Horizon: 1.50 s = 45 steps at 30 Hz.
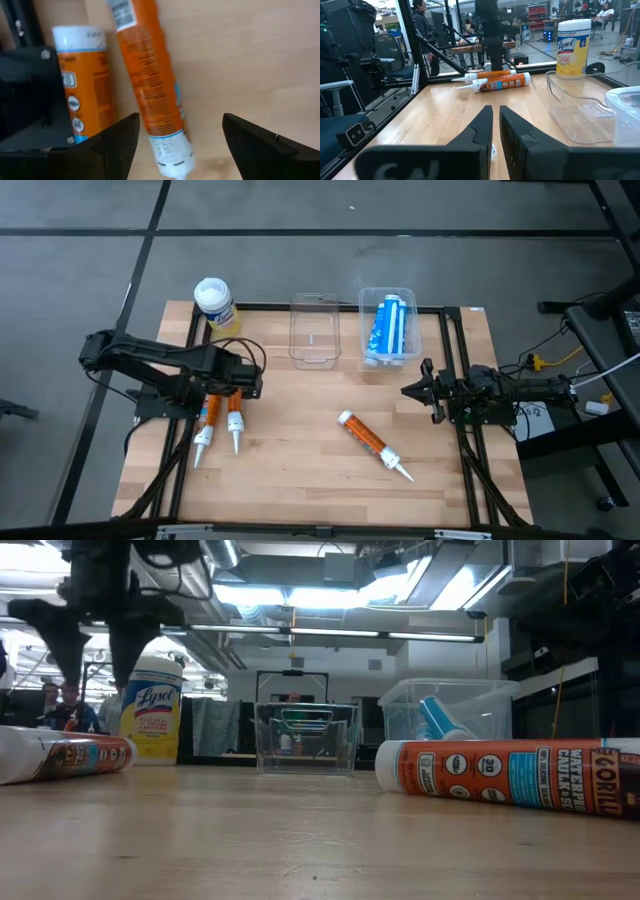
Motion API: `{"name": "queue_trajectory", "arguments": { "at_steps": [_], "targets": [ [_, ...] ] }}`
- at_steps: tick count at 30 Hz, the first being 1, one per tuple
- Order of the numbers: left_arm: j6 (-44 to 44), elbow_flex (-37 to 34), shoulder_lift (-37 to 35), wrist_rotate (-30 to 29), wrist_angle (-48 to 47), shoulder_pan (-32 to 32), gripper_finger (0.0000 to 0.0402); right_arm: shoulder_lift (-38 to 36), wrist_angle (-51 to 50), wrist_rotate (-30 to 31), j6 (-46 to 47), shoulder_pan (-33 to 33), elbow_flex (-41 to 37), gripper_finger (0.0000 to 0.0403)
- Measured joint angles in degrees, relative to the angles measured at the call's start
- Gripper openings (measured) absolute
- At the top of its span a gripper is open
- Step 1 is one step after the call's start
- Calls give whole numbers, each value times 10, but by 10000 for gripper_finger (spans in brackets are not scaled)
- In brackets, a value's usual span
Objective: Pick & place silicon tubes, Sealant and Lysol wipes
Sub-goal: Put the middle orange sealant into the left transparent bin
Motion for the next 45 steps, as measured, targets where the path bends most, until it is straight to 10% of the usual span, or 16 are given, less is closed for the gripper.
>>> {"name": "queue_trajectory", "arguments": {
  "at_steps": [45],
  "targets": [
    [-104, -222, 28, 58, 216, 0, 278, 0, 0, 0, 0, 0, 0, 35]
  ]
}}
